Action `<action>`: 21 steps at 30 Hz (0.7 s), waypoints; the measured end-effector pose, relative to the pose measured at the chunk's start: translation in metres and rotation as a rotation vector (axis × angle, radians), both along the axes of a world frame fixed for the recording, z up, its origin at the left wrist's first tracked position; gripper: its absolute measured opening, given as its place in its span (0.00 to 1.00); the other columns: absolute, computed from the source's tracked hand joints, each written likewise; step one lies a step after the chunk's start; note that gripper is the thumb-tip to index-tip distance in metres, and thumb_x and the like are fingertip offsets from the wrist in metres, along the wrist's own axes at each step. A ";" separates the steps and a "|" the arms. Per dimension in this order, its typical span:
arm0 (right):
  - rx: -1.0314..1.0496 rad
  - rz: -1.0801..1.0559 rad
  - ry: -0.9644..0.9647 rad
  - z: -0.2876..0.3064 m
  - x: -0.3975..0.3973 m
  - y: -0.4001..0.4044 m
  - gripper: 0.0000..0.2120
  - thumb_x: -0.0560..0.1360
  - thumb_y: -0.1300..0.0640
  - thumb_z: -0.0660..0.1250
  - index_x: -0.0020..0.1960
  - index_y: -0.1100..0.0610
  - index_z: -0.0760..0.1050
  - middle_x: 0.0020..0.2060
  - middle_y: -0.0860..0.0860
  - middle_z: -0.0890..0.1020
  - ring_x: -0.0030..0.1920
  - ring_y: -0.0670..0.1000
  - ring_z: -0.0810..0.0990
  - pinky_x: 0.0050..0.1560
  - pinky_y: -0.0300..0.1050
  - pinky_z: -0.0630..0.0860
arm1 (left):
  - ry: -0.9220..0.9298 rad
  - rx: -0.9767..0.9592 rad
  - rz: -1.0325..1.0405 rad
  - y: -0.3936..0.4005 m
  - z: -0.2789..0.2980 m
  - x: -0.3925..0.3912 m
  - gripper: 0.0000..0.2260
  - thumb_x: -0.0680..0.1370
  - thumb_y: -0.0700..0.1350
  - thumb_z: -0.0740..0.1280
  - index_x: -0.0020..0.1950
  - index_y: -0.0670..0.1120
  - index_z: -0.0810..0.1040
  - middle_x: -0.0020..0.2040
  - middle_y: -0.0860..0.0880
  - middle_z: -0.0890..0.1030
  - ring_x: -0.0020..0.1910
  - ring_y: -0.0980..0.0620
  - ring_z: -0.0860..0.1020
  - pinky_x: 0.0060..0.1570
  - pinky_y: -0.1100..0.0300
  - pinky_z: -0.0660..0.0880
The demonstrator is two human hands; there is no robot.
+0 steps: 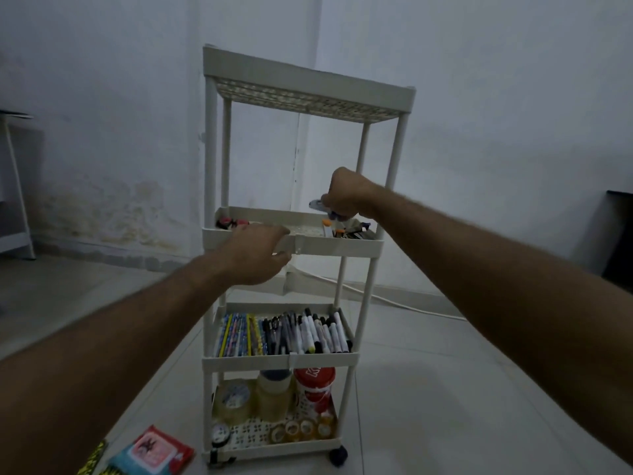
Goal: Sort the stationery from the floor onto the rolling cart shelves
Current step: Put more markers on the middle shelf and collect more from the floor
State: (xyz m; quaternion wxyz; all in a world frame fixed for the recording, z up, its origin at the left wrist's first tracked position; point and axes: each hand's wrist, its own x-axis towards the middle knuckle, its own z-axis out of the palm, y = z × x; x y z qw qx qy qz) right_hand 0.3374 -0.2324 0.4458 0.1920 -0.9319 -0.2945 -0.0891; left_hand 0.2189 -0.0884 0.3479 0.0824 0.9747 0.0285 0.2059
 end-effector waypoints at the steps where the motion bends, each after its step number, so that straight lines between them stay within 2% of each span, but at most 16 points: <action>1: -0.026 -0.017 -0.016 -0.004 0.002 0.006 0.10 0.80 0.57 0.68 0.49 0.65 0.76 0.41 0.58 0.85 0.41 0.56 0.86 0.45 0.49 0.83 | -0.022 0.034 0.003 0.001 -0.003 0.002 0.23 0.82 0.54 0.62 0.75 0.46 0.69 0.71 0.45 0.76 0.68 0.45 0.73 0.70 0.48 0.65; 3: -0.039 -0.041 -0.078 -0.013 0.001 0.018 0.07 0.78 0.62 0.68 0.45 0.61 0.71 0.40 0.58 0.82 0.36 0.54 0.85 0.33 0.46 0.83 | -0.051 0.100 0.010 0.001 -0.009 0.004 0.24 0.81 0.57 0.62 0.75 0.48 0.69 0.70 0.46 0.76 0.68 0.45 0.73 0.69 0.49 0.63; 4: -0.073 -0.041 -0.130 -0.017 -0.002 0.023 0.07 0.77 0.63 0.68 0.46 0.61 0.70 0.43 0.58 0.81 0.36 0.54 0.83 0.31 0.45 0.81 | -0.057 0.129 0.013 0.002 -0.011 0.005 0.25 0.81 0.58 0.62 0.75 0.48 0.68 0.70 0.46 0.76 0.68 0.45 0.72 0.69 0.49 0.62; 7: -0.229 -0.027 -0.296 -0.031 -0.003 0.029 0.13 0.74 0.62 0.71 0.56 0.62 0.72 0.52 0.58 0.79 0.43 0.53 0.76 0.39 0.44 0.73 | -0.070 0.175 0.010 0.004 -0.018 0.005 0.28 0.80 0.60 0.62 0.77 0.48 0.65 0.73 0.46 0.72 0.71 0.44 0.69 0.72 0.49 0.60; 10: -0.271 -0.036 -0.315 -0.041 0.001 0.026 0.18 0.74 0.59 0.72 0.60 0.61 0.72 0.54 0.57 0.77 0.47 0.54 0.76 0.46 0.47 0.78 | -0.070 0.215 -0.009 0.006 -0.021 0.004 0.31 0.80 0.61 0.62 0.78 0.47 0.62 0.76 0.45 0.69 0.74 0.45 0.66 0.74 0.48 0.57; 12: -0.272 -0.035 -0.308 -0.042 0.002 0.024 0.18 0.74 0.55 0.73 0.59 0.60 0.72 0.51 0.56 0.77 0.47 0.53 0.76 0.45 0.46 0.77 | -0.051 0.239 -0.002 0.007 -0.021 0.004 0.33 0.80 0.61 0.62 0.80 0.46 0.58 0.79 0.45 0.64 0.78 0.44 0.60 0.77 0.48 0.53; 14: -0.257 -0.030 -0.303 -0.039 0.000 0.022 0.16 0.76 0.49 0.72 0.53 0.59 0.71 0.43 0.53 0.75 0.42 0.51 0.75 0.39 0.43 0.72 | -0.020 0.269 0.023 0.006 -0.022 0.004 0.36 0.81 0.62 0.60 0.82 0.45 0.52 0.82 0.44 0.56 0.81 0.44 0.52 0.79 0.47 0.46; 16: -0.188 -0.018 -0.294 -0.035 -0.003 0.017 0.14 0.78 0.50 0.70 0.46 0.61 0.72 0.39 0.53 0.77 0.36 0.50 0.75 0.34 0.41 0.72 | -0.020 0.276 0.031 0.001 -0.023 0.002 0.37 0.82 0.61 0.58 0.83 0.44 0.47 0.83 0.44 0.50 0.82 0.45 0.45 0.80 0.47 0.42; 19: -0.056 0.016 -0.303 -0.041 -0.014 0.004 0.11 0.79 0.54 0.67 0.46 0.63 0.79 0.43 0.56 0.84 0.39 0.52 0.82 0.43 0.47 0.82 | -0.105 0.229 -0.025 -0.006 -0.032 -0.015 0.37 0.82 0.58 0.60 0.83 0.43 0.46 0.83 0.44 0.48 0.82 0.46 0.43 0.80 0.47 0.40; 21: 0.035 0.053 -0.363 -0.056 -0.028 -0.009 0.11 0.79 0.54 0.66 0.47 0.61 0.83 0.42 0.54 0.85 0.40 0.51 0.83 0.46 0.50 0.83 | -0.148 0.174 -0.092 -0.007 -0.044 -0.036 0.36 0.82 0.57 0.61 0.83 0.44 0.48 0.83 0.44 0.50 0.82 0.47 0.44 0.80 0.50 0.40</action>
